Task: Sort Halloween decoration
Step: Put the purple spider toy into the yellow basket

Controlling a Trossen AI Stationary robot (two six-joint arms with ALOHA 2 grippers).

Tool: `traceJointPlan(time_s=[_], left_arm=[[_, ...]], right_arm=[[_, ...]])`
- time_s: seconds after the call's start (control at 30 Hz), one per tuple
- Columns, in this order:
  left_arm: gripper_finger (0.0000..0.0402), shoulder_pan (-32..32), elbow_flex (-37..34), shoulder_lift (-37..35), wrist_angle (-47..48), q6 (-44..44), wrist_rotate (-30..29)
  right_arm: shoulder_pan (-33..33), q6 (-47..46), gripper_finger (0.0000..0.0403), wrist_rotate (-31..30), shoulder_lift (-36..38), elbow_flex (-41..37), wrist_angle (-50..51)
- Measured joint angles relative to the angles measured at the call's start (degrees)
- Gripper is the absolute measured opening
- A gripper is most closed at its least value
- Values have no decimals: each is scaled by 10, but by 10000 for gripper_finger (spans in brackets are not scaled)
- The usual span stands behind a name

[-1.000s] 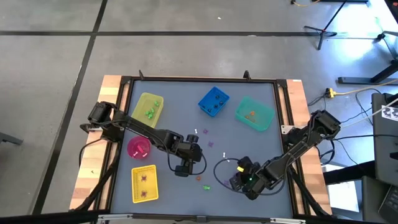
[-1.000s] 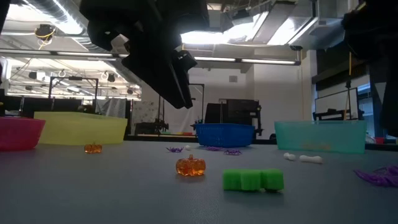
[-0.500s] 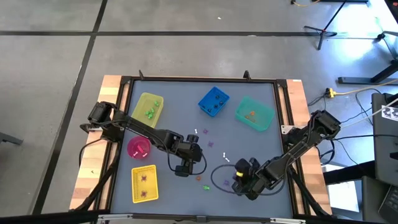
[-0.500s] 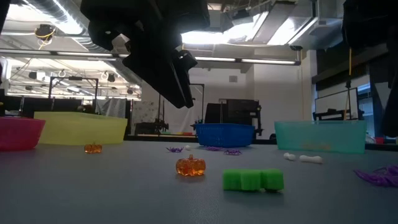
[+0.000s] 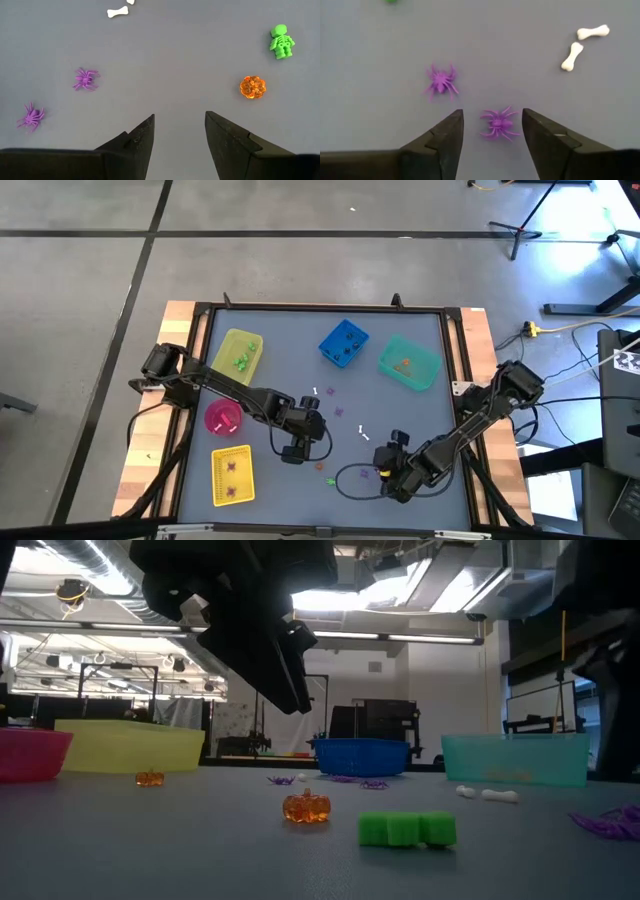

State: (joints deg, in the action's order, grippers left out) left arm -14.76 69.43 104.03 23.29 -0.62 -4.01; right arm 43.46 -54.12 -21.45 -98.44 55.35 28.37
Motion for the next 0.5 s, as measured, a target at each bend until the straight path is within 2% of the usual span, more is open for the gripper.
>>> traceJointPlan(time_s=[0.5], left_arm=[[159, 0, 0, 0, 0, 0, -14]], right_arm=[[0, 4, 191, 11, -45, 2, -1]])
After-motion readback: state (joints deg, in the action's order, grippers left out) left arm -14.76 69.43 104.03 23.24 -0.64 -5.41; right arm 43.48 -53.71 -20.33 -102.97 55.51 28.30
